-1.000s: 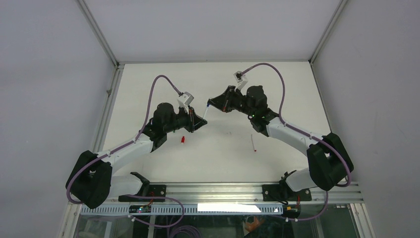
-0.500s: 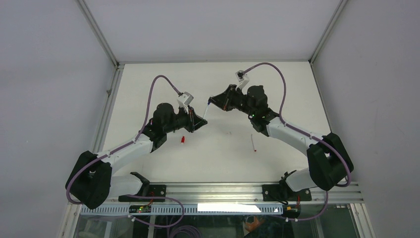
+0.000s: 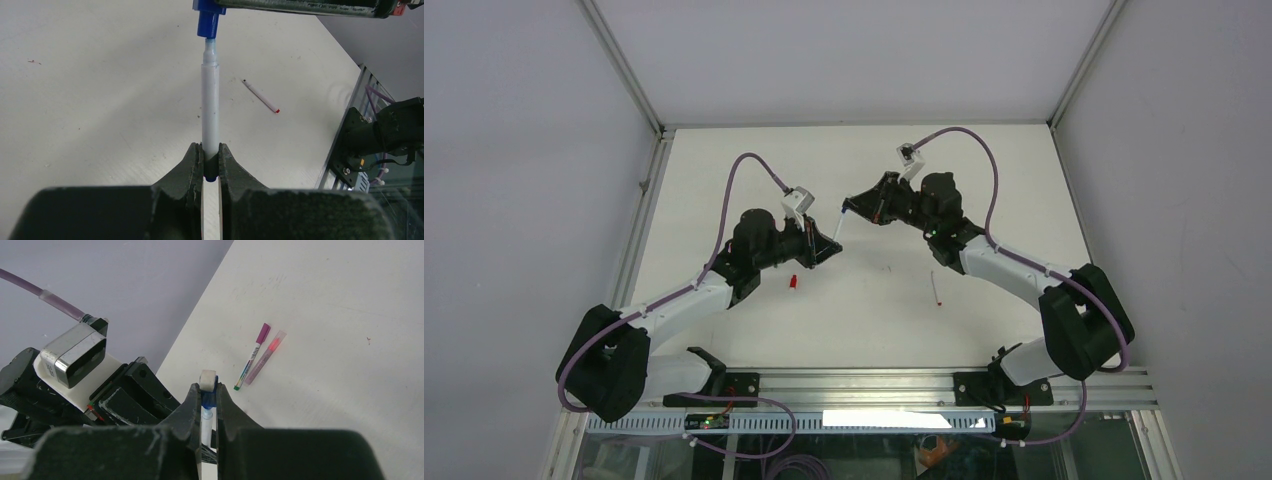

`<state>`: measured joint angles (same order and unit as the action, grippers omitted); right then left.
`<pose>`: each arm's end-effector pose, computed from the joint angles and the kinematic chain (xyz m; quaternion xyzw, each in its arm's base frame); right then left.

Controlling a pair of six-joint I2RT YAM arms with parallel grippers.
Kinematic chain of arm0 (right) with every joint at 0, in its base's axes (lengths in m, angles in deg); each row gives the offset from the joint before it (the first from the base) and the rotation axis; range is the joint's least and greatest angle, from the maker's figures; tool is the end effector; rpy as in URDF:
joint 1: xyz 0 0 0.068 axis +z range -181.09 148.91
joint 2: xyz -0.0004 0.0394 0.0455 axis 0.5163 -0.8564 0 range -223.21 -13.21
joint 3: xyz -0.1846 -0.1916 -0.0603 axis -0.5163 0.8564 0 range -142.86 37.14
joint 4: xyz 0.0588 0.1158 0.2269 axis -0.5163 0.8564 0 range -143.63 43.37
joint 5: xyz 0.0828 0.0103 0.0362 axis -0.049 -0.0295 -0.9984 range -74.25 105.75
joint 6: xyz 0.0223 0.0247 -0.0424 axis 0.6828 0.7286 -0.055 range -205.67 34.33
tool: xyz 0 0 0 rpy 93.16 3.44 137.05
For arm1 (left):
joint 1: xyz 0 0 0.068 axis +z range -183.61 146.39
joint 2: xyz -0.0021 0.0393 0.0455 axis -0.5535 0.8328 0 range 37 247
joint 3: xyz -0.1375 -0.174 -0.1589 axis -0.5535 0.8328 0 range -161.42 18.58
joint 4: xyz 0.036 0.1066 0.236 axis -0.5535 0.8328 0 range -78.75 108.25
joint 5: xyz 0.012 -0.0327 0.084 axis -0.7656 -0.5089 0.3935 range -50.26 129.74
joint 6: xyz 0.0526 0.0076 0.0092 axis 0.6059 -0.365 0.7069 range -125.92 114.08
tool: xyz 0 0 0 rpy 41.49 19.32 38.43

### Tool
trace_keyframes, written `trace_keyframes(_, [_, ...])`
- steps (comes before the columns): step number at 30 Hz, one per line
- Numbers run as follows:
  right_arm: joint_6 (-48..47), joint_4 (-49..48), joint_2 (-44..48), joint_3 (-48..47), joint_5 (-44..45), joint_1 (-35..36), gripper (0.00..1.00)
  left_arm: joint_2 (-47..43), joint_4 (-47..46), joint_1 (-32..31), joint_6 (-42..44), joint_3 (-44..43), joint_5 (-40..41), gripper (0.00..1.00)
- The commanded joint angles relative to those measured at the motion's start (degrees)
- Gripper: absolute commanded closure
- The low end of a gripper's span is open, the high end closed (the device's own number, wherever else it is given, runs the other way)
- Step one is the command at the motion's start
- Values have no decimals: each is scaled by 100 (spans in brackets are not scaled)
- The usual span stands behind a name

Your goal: Insert the pens into the pen caps

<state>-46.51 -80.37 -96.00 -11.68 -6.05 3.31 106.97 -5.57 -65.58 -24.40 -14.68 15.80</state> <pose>0.2646 0.1972 0.2748 -0.0943 0.7413 0.5023 0.4351 0.2146 -0.1510 0.2269 0.2124 0.7813 -0.3931 0.4359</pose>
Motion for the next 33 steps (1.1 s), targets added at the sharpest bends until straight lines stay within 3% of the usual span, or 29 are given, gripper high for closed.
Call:
trace_keyframes(1, [-27,-56,71,4,-187,54,100,-153,-303,-73,98,-14,67,100])
trace_keyframes(15, [-242,481,261,31,-702,57,100,-471,116,-66,413,-104,497,100])
trace_keyframes(21, [-235,626,167,26,-904,167,100,-379,442,-64,751,-440,1119,100])
trace_keyframes(28, [-275,863,367,309,-636,348,100,50,452,-64,803,-866,1910,100])
trace_keyframes(33, [-317,1065,365,408,-314,571,100,313,270,-64,804,-1243,1972,100])
